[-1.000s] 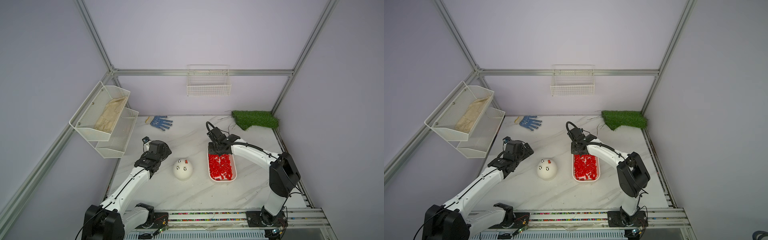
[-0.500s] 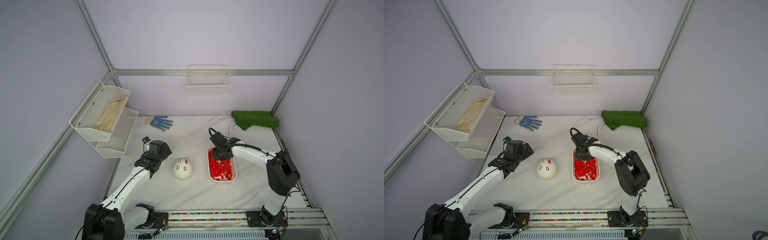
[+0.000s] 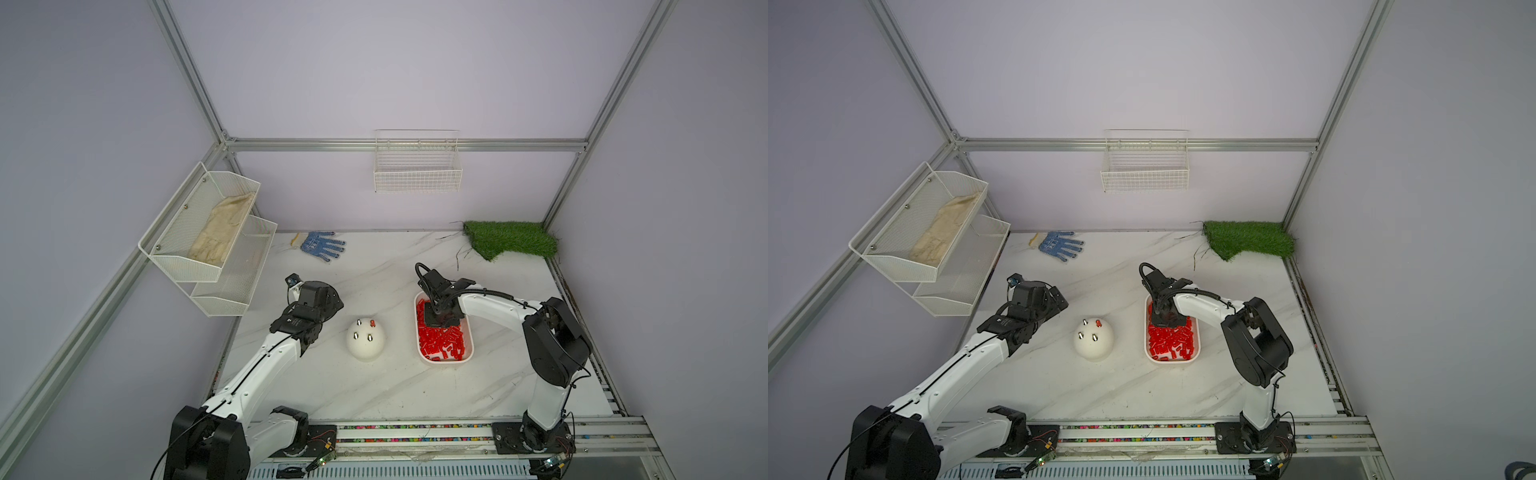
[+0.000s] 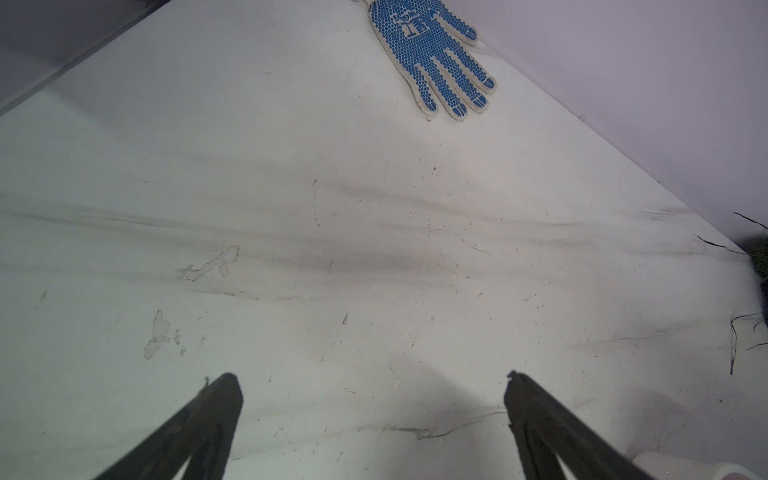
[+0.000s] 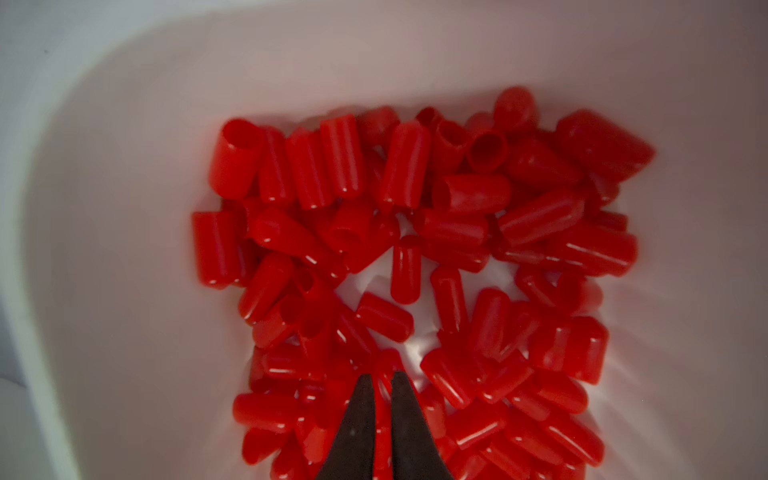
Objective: Cover the protruding screws with screw protection sleeves
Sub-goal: Pick up the screw protection sleeve from the storage box.
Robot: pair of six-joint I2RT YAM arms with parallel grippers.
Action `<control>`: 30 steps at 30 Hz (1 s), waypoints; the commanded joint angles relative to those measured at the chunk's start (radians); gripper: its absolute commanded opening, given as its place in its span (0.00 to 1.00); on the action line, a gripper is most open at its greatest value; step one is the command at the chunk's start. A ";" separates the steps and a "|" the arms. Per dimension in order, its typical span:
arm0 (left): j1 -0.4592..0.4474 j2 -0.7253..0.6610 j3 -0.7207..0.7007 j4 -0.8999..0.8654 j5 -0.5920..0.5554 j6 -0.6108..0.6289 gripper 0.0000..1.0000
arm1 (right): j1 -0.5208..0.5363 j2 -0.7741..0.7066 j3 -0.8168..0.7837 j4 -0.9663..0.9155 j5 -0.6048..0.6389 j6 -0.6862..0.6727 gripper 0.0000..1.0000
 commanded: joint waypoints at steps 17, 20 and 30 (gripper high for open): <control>0.005 0.003 0.027 0.034 -0.015 0.017 1.00 | -0.023 0.078 0.067 0.019 0.029 -0.015 0.18; 0.005 0.007 0.028 0.034 -0.015 0.016 1.00 | -0.023 0.076 0.075 0.011 -0.014 -0.020 0.19; 0.005 0.014 0.021 0.039 -0.008 0.005 1.00 | -0.024 0.011 0.054 -0.027 -0.015 -0.006 0.22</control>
